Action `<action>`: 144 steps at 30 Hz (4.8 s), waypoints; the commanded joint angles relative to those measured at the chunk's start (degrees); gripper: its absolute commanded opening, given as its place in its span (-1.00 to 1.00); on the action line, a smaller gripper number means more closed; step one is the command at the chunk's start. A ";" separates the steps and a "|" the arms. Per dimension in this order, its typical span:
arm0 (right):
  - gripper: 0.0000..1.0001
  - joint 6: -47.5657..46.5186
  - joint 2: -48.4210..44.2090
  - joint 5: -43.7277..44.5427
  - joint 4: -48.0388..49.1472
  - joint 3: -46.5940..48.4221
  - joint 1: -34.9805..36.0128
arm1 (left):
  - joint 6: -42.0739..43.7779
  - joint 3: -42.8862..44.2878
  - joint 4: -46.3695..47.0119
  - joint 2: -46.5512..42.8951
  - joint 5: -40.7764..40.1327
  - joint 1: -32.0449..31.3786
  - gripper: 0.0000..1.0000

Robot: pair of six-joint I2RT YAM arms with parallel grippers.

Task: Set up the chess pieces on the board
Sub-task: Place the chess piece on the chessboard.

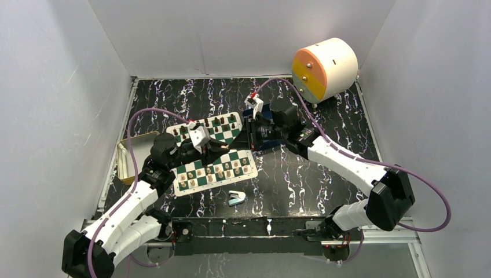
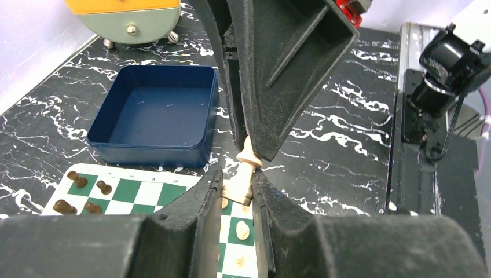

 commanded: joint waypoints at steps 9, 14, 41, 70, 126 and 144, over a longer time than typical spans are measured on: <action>-0.79 2.94 -3.25 6.60 6.90 -1.44 0.24 | -7.82 -1.31 5.02 -2.34 -5.84 -0.02 -0.75; -0.78 0.06 -2.22 9.88 1.55 1.46 0.23 | -3.86 0.38 -4.87 -6.66 -9.43 -0.02 -0.21; -0.73 -12.55 32.54 33.34 -41.90 43.60 20.63 | -33.16 27.73 -29.18 -26.59 -47.19 -0.02 0.84; -0.69 -14.82 54.13 40.55 -54.53 64.34 26.24 | -35.29 37.13 -36.84 -28.36 -57.25 -0.02 0.86; -0.31 -14.08 59.69 39.45 -51.78 66.76 26.29 | -34.81 36.60 -36.83 -28.27 -56.84 -0.02 0.89; 0.11 -13.67 54.46 39.93 -48.25 66.56 26.31 | -33.55 35.26 -37.19 -28.34 -56.37 -0.02 0.89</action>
